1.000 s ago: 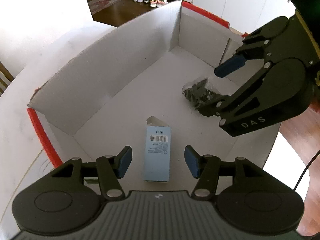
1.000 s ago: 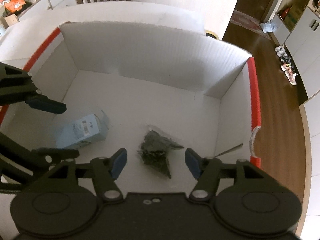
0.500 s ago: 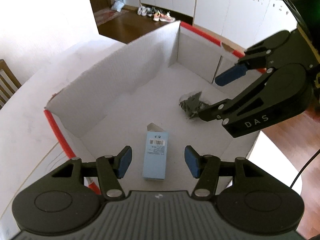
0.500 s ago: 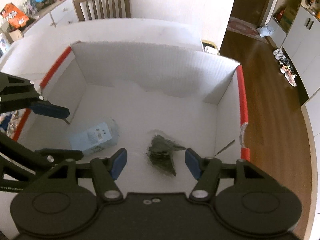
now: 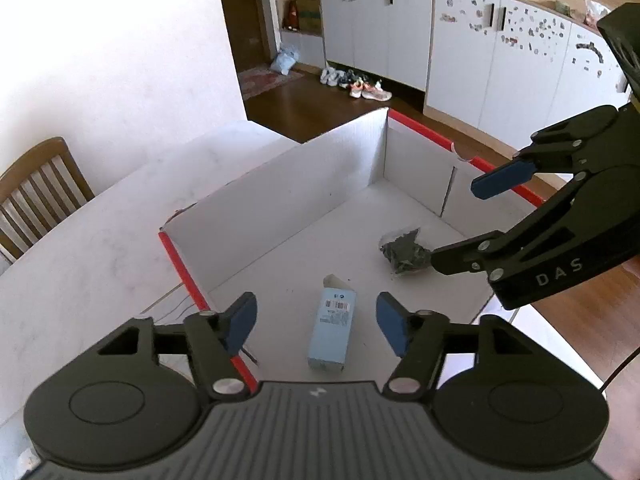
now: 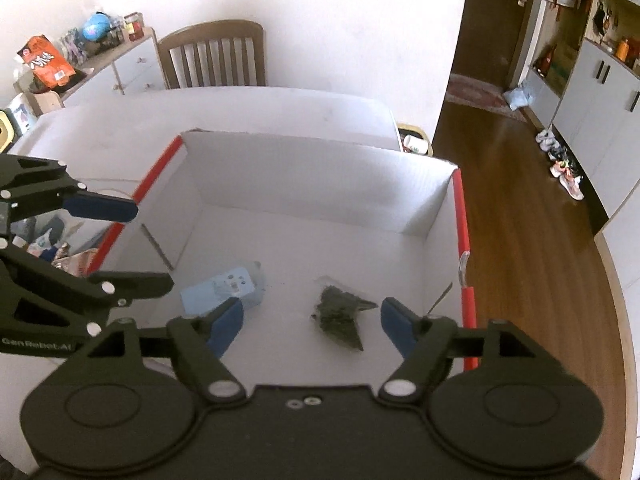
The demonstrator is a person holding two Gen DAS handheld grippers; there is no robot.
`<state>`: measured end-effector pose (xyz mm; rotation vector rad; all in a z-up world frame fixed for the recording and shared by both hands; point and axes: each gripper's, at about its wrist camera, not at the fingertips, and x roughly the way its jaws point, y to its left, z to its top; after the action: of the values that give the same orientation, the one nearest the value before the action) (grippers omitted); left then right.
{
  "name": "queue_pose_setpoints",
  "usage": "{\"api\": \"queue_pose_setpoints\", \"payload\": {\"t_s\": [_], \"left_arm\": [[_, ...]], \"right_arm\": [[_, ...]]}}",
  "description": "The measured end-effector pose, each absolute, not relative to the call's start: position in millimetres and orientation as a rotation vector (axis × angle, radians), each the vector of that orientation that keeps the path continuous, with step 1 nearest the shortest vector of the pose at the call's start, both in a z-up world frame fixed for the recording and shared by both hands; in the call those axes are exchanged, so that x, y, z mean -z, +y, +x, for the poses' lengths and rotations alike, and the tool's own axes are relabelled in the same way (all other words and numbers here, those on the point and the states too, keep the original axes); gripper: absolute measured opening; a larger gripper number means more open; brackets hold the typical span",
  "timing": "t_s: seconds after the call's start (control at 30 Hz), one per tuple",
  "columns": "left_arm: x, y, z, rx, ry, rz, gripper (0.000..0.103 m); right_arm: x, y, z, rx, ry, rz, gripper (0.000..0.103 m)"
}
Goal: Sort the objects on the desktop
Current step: 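Open both tools to drop the carton and packet inside the box, then withdraw both tools from the box back toward the snack pile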
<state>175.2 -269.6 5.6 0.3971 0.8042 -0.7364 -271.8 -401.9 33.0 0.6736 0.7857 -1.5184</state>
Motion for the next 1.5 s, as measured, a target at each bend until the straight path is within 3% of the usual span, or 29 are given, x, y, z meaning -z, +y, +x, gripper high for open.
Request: {"api": "queue_pose_setpoints", "payload": {"t_s": [0.13,0.23,0.37,1.5], "left_arm": [[-8,-263,168,0.723,0.789,0.387,0.084],[-10,-257,164,0.720,0.784,0.367,0.086],[-11,-248,162,0.696,0.776,0.326,0.102],[-45,-131,98,0.707,0.595,0.171,0.102]], "right_arm": [[-35,-395,-267,1.526,0.761,0.668,0.083],[-37,-390,-262,1.529,0.748,0.654,0.086],[-41,-383,-256,1.540,0.731,0.627,0.089],[-52,-321,-157,1.569,0.607,0.528,0.090]]}}
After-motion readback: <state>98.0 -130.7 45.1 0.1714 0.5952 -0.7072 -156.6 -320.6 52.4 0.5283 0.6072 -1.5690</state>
